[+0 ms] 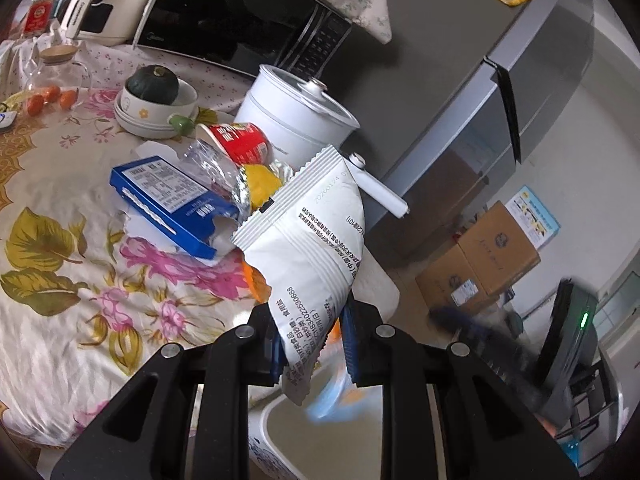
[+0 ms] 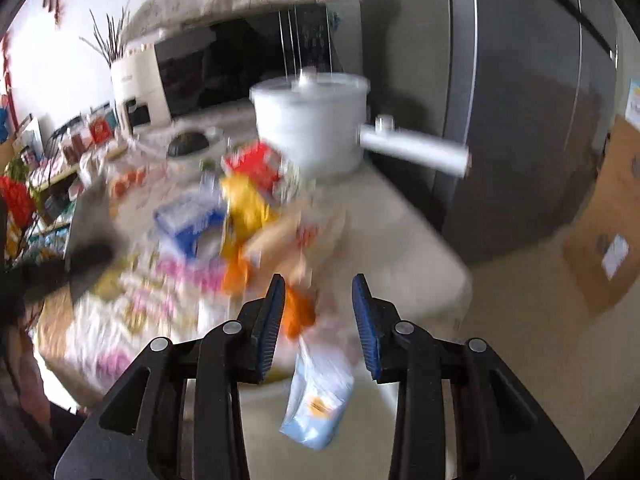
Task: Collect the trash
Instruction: 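Carry the sachet and carton over the white bin and open both tools to drop them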
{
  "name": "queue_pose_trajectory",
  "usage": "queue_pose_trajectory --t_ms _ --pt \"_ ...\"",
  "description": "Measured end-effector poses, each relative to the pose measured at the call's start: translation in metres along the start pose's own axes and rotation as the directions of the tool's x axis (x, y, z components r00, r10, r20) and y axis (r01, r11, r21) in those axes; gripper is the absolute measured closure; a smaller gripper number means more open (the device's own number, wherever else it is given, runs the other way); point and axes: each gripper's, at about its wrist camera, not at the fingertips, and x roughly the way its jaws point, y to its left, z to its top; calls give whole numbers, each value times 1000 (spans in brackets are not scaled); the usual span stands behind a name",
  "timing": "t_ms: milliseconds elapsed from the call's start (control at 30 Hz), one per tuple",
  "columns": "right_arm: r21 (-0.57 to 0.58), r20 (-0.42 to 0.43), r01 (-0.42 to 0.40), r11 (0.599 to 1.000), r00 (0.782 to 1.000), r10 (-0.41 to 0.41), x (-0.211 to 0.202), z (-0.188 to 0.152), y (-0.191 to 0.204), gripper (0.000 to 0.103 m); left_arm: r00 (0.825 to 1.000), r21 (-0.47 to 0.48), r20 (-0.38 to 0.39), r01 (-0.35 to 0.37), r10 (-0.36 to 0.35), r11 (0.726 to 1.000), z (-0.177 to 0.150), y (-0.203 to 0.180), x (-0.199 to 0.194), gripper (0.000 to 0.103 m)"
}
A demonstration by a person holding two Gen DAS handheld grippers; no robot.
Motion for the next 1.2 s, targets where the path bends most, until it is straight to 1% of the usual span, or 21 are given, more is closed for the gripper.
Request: queue_pose_trajectory --t_ms 33,100,200,233,267,300,333,367,400,433,500,533,567,600,700,833,867,1000,1167,1200 --pt "11 -35 1 1000 999 0 3 -17 -1 70 1000 6 -8 3 -3 1000 -2 -2 2 80" --pt "43 -70 8 999 998 -5 4 -44 -6 70 1000 15 -22 11 -11 1000 -7 -5 4 80" --pt "91 -144 30 995 989 -16 9 -66 -16 70 999 46 -44 25 -23 999 -16 -13 6 80" --pt "99 -139 38 994 990 -23 6 -70 -18 69 998 56 -51 28 -25 998 -19 -16 8 80" --pt "106 -130 48 993 991 -34 3 -73 -21 63 998 62 -59 33 -29 998 -21 -19 9 80" --pt "122 -111 68 990 992 -55 -2 -73 -26 53 997 68 -69 40 -36 997 -24 -22 10 80" --pt "138 -98 79 987 993 -66 -6 -75 -31 49 996 72 -80 49 -43 996 -26 -25 13 80" --pt "162 -85 90 983 993 -77 -11 -76 -36 41 994 77 -94 60 -53 995 -30 -28 16 80" --pt "189 -75 97 977 994 -85 -14 -75 -42 35 993 84 -107 68 -59 994 -33 -32 19 80" --pt "222 -66 109 969 993 -96 -17 -75 -49 33 991 90 -116 74 -63 993 -35 -34 21 80" --pt "264 -50 140 954 990 -131 -21 -75 -60 20 986 105 -148 90 -74 990 -42 -42 29 80" --pt "282 -39 168 945 986 -164 -25 -75 -66 17 983 109 -164 98 -79 989 -45 -45 33 80" --pt "296 -28 191 936 981 -192 -28 -75 -71 10 978 113 -187 110 -87 987 -50 -49 38 80" --pt "307 -23 202 930 979 -205 -29 -75 -76 8 974 116 -205 119 -93 986 -54 -52 42 80" --pt "340 -24 237 910 969 -244 -33 -76 -88 7 958 126 -266 144 -106 982 -66 -62 56 80" --pt "376 -40 315 872 945 -325 -38 -77 -103 7 932 141 -346 162 -105 977 -82 -73 75 78" --pt "384 -46 326 864 941 -335 -39 -77 -107 7 928 146 -357 163 -101 976 -86 -75 79 77" --pt "432 -64 339 836 936 -347 -41 -79 -122 7 910 161 -405 164 -87 973 -98 -83 92 75" --pt "444 -75 352 824 931 -357 -44 -82 -128 7 894 172 -442 164 -73 971 -109 -89 104 72" --pt "443 -77 356 823 930 -360 -44 -82 -128 7 891 175 -448 164 -69 971 -111 -90 105 70"
